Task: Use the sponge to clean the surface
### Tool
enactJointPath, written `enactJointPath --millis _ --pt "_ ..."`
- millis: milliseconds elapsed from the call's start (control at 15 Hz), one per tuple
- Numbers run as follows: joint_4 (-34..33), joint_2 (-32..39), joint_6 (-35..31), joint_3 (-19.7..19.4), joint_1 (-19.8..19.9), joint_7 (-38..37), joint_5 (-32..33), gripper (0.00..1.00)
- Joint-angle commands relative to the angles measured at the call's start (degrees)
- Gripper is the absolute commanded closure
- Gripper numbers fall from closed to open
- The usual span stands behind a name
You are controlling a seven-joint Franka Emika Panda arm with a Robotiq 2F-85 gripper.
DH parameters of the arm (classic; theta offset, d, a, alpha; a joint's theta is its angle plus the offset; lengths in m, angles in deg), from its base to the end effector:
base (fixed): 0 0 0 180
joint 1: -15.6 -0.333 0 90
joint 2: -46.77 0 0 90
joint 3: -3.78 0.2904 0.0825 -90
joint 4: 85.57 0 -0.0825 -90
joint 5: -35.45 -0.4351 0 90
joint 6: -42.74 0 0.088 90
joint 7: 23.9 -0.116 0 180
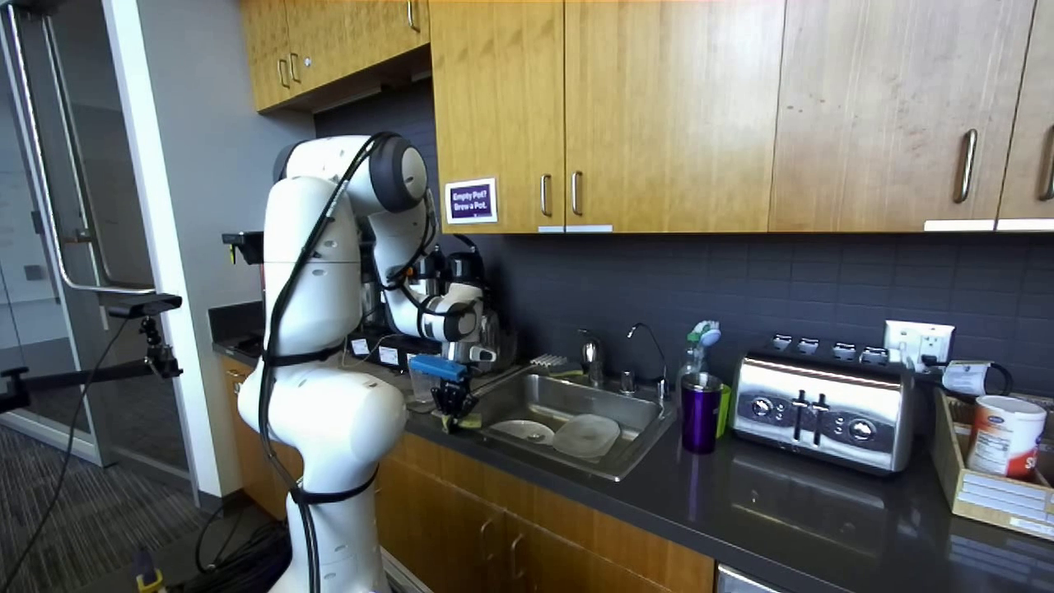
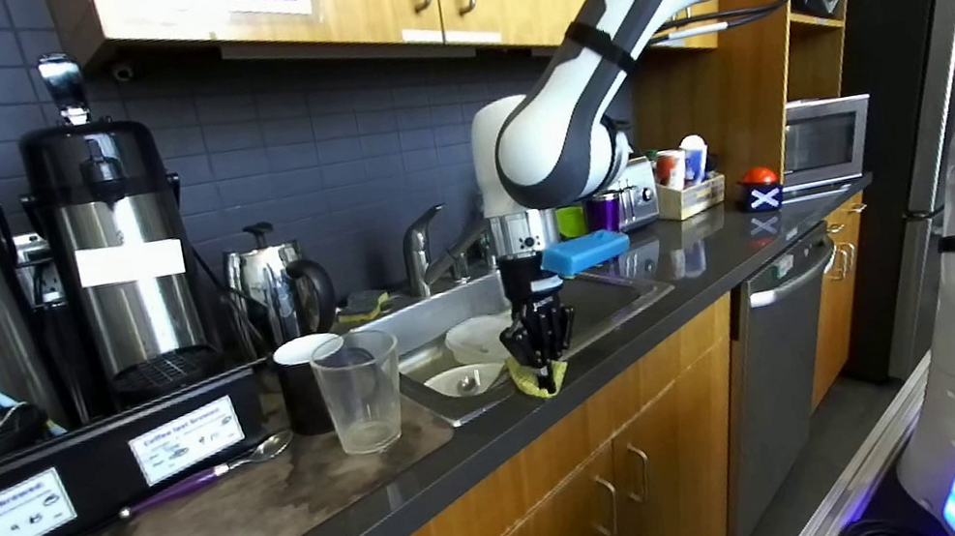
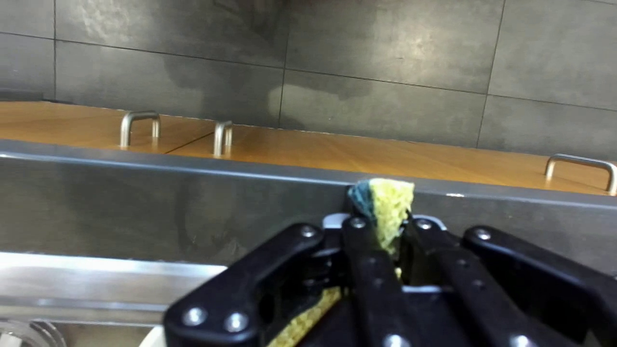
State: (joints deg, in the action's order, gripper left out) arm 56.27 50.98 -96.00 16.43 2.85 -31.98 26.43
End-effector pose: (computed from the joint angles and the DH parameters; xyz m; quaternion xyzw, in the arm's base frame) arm 0.4391 0.2128 0.1764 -0.9925 -0.0884 0.0766 0.0355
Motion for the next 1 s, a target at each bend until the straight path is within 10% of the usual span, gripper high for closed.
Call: enactJointPath --millis 0,933 --pt "2.38 0.83 -1.81 -2.72 2.61 1.84 2.02 0.97" --pt "4.59 1.04 -4.11 -10.92 10.44 5.24 4.0 0.97"
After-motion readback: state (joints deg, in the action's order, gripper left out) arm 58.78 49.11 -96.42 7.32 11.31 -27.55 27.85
